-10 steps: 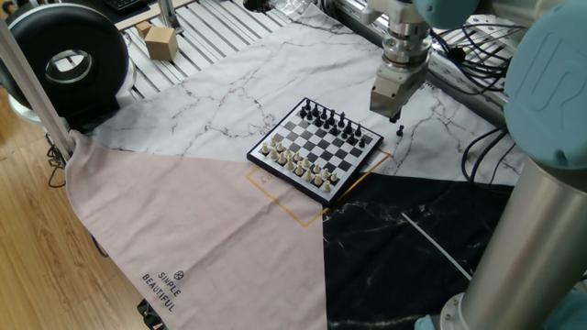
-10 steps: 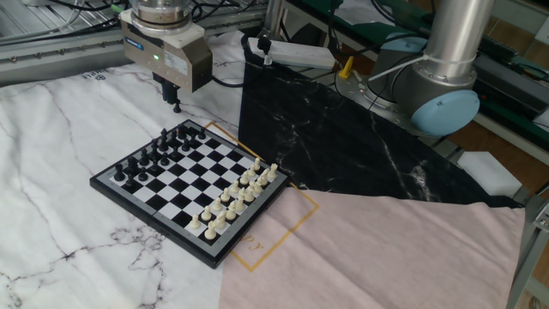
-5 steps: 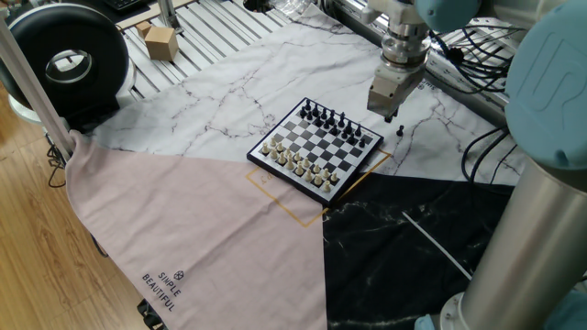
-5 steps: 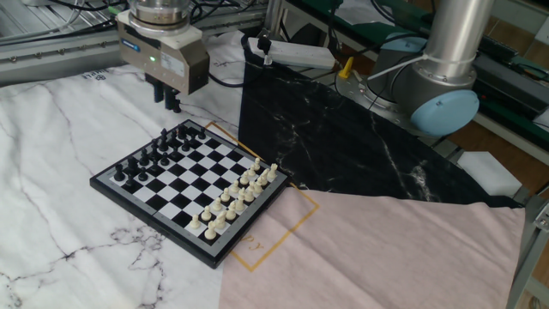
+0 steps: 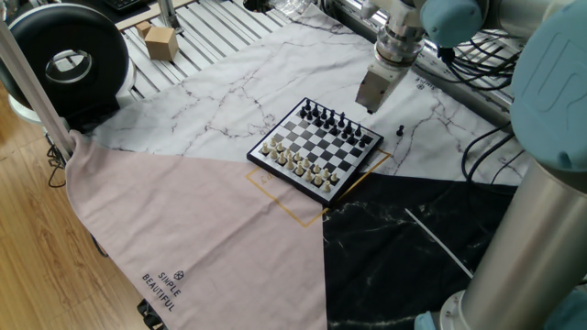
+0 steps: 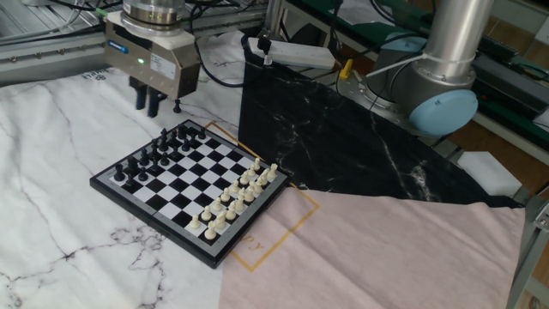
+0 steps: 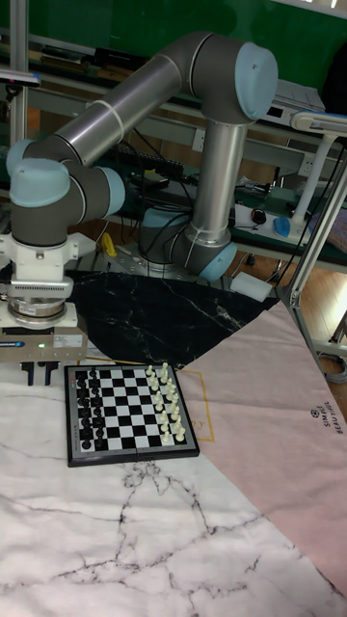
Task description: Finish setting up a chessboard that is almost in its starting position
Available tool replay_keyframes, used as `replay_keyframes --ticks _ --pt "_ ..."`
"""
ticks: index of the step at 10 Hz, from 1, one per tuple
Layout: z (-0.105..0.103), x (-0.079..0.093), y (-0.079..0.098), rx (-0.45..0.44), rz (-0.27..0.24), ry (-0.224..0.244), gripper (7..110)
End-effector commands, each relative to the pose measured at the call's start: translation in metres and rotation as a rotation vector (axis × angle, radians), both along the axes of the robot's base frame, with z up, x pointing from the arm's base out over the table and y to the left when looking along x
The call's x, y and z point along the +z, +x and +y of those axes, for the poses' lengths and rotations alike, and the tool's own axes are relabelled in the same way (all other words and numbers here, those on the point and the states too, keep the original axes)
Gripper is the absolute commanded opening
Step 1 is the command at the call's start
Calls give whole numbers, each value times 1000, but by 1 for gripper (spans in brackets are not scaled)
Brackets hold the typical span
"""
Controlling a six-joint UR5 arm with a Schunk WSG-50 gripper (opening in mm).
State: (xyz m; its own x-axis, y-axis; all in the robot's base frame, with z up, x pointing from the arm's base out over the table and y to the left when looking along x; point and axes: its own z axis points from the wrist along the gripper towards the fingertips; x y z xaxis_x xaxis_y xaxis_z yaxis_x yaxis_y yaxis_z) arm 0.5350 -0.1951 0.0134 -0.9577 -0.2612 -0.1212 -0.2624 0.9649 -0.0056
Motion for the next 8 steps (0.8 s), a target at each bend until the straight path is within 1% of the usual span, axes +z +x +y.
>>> replay_keyframes --ticks 1,2,3,4,5,6,7,8 --pt "4 3 8 -16 -32 25 7" --pt "11 2 -3 -44 11 56 7" --pt "14 -1 -8 -47 19 74 7" --pt "11 -5 -16 -48 33 64 7" --pt "11 -9 -27 -64 55 49 22" --pt "7 -13 -36 -75 76 17 22" --pt "4 -14 -43 -83 95 -3 22" --pt "-3 -12 -53 -91 126 -30 22"
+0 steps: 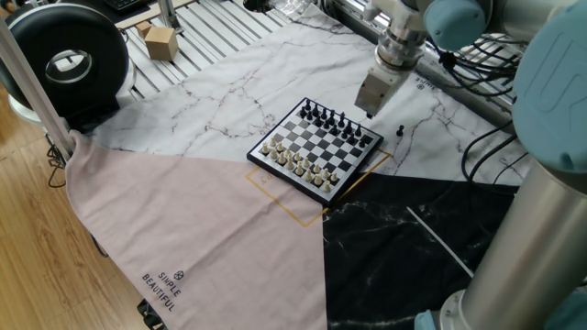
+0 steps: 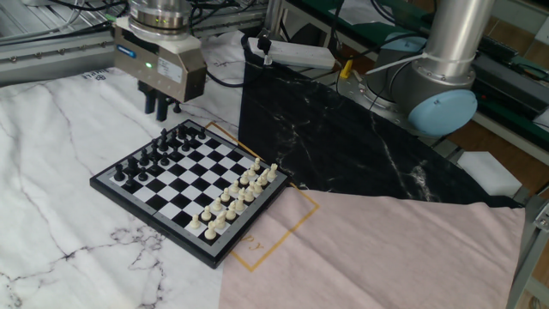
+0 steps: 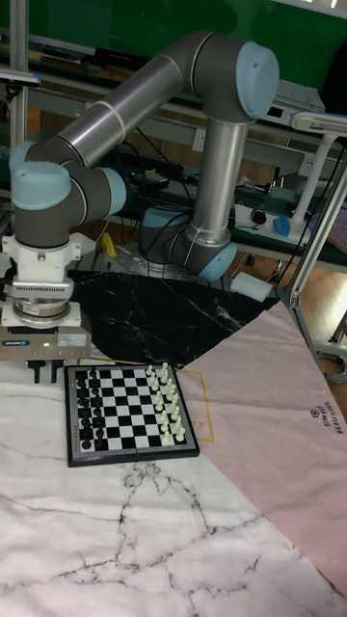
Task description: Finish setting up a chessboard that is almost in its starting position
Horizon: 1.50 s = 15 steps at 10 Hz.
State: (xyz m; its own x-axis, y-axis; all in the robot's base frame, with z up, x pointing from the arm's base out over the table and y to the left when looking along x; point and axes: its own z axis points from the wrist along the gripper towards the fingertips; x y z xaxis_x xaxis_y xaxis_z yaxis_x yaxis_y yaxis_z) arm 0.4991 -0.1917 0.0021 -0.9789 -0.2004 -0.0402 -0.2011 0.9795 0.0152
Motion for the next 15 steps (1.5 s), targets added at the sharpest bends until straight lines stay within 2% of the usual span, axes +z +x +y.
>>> replay_keyframes --ticks 1,3,7,11,15 --pt "-12 -1 -32 -29 86 -48 22" --pt "-16 -3 -42 -22 98 -36 22" --pt "-11 -3 -40 -18 92 -15 22" --pt "-22 -1 -39 -1 98 -15 22" --pt "-16 -1 -41 -11 100 14 22"
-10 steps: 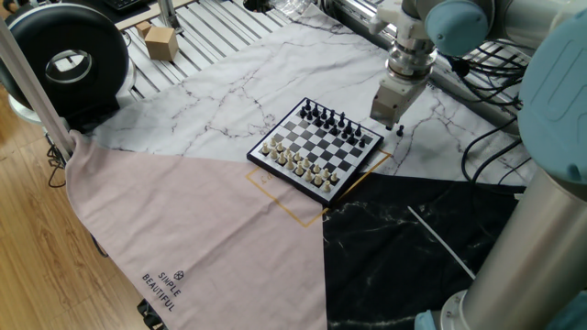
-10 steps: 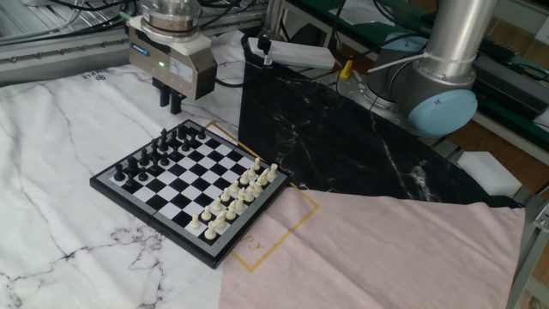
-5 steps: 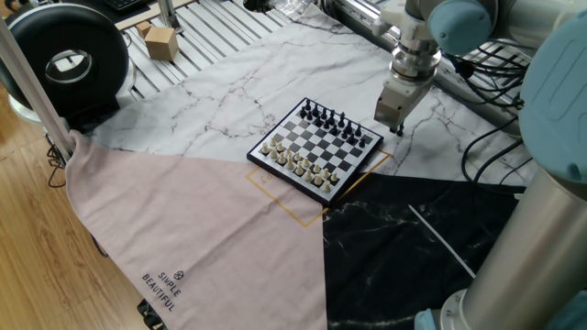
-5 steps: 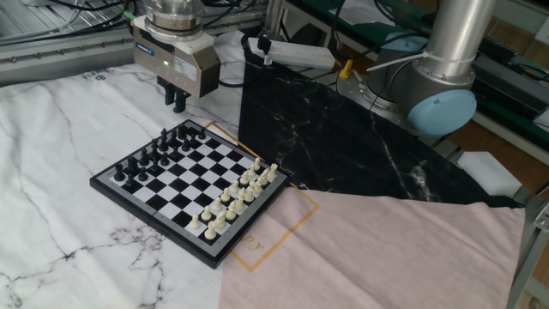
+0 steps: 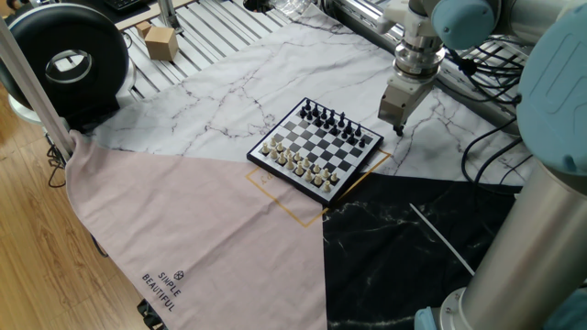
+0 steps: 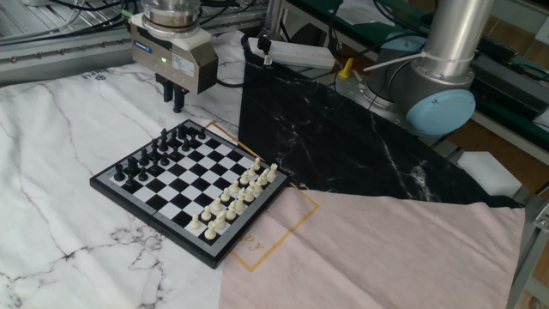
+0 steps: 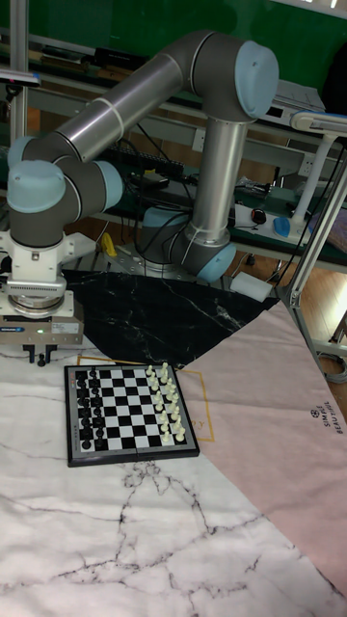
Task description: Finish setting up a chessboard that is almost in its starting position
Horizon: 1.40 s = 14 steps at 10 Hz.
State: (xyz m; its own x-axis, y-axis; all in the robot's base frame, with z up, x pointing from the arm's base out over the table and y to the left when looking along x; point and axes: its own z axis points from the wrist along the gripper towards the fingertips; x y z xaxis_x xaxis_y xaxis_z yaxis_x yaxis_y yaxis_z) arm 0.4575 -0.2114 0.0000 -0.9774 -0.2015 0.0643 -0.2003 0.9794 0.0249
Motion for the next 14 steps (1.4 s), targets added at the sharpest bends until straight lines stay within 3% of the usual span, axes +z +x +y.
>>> replay_keyframes --ticks 1,13,14 --pt "5 0 -1 -15 0 31 22" --pt "3 -5 -4 -27 -3 11 22" --pt "3 -5 -4 -27 -3 11 7"
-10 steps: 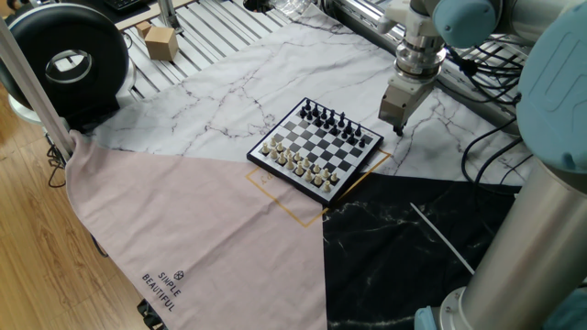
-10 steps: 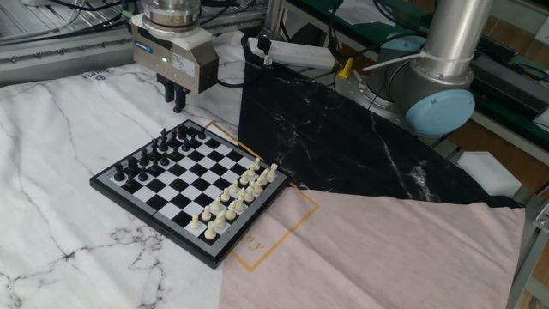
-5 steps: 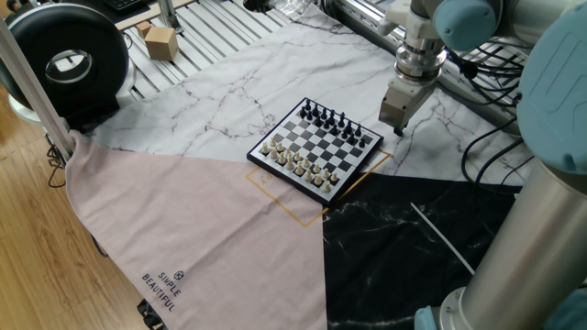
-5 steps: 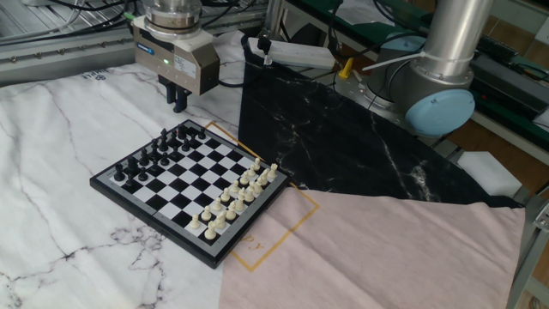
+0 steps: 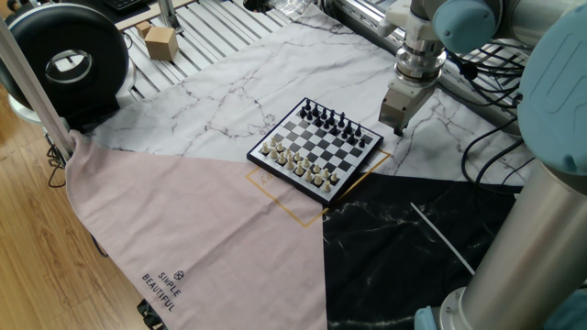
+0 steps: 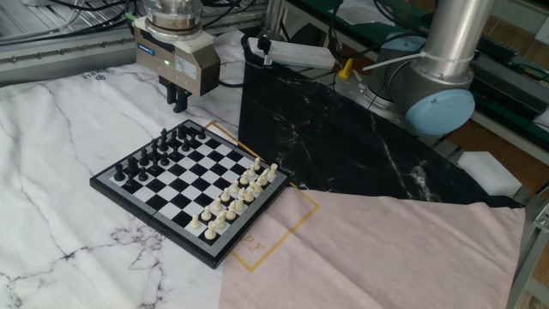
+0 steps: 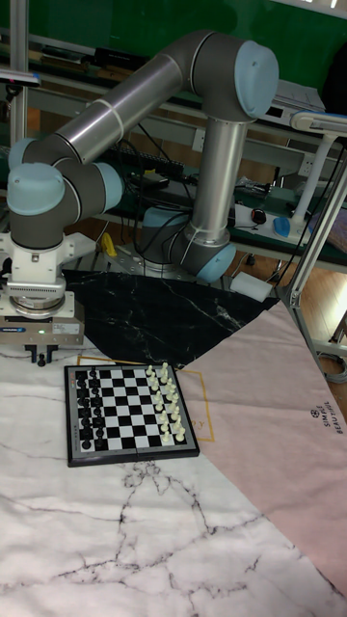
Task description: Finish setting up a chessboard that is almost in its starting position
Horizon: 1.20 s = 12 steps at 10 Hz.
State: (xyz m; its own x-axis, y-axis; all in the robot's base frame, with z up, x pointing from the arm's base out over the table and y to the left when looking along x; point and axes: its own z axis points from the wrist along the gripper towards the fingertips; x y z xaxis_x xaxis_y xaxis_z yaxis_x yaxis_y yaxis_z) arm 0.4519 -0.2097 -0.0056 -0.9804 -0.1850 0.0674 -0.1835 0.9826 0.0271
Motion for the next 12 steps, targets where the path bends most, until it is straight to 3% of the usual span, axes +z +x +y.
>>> replay_keyframes --ticks 1,12 --pt "1 1 1 -12 -5 9 7" --pt "1 2 3 -27 -11 6 7"
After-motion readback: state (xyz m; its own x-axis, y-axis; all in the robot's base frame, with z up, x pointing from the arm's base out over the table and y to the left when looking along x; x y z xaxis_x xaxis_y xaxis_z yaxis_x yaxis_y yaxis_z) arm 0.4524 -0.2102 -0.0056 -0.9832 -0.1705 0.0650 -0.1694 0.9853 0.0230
